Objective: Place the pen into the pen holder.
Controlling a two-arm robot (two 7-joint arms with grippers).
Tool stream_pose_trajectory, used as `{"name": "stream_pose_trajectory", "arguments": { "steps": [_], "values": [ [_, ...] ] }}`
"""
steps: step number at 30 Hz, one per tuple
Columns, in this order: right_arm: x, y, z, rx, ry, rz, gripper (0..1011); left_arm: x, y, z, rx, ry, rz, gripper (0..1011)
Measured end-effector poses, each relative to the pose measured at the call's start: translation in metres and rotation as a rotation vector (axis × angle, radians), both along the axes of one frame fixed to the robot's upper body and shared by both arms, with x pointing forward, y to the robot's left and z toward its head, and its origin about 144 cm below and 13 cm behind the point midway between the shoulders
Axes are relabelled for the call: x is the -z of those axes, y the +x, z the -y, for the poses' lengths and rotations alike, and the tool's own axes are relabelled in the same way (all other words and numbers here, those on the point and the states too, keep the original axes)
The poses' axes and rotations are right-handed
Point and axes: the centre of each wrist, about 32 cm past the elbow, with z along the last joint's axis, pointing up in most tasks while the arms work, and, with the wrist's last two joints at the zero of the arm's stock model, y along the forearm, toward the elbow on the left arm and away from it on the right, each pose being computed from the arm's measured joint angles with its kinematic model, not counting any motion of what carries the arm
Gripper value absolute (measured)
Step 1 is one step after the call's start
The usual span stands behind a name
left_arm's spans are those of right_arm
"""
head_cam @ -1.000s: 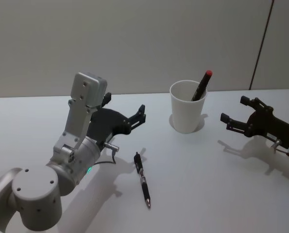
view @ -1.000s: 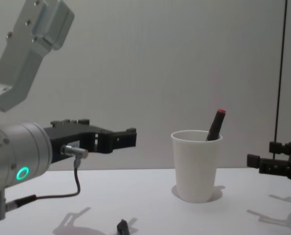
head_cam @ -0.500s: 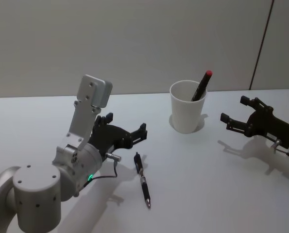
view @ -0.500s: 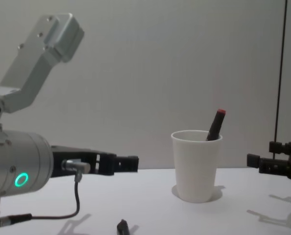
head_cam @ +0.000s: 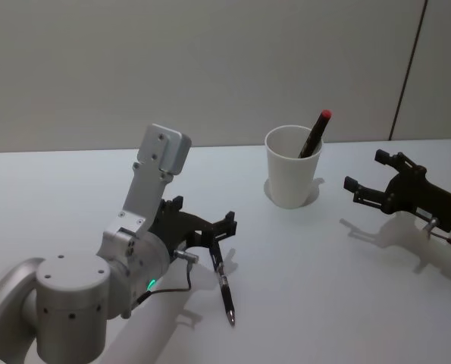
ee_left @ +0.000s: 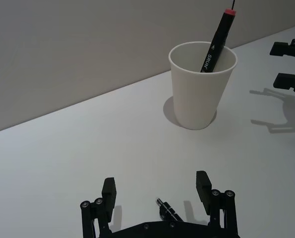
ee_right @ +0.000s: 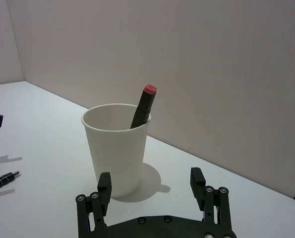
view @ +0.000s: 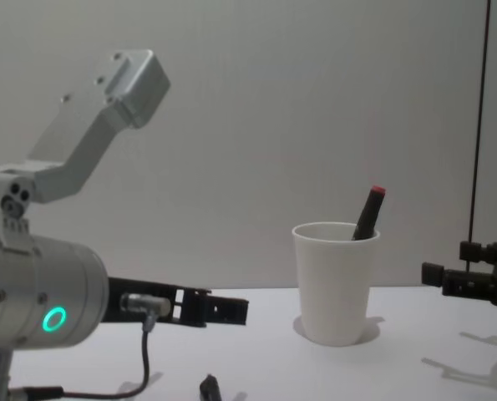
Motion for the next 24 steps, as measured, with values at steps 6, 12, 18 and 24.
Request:
{"name": "stream_pose_trajectory", "arguments": {
  "steps": [6, 12, 18, 24],
  "values": [
    [0.000, 0.000, 0.000, 0.000, 0.000, 0.000, 1002, 0.003, -0.001, 0.005, -0.005, 0.015, -0.030, 1001],
    [0.000, 0.000, 0.000, 0.000, 0.000, 0.000, 1002, 0.009, -0.002, 0.011, -0.004, 0.032, -0.055, 1001],
    [0.000, 0.000, 0.000, 0.000, 0.000, 0.000, 1001, 0.012, -0.004, 0.016, -0.003, 0.048, -0.071, 1001],
    [0.000, 0.000, 0.000, 0.000, 0.000, 0.000, 1002, 0.016, -0.006, 0.020, -0.007, 0.068, -0.081, 1001]
  ]
}}
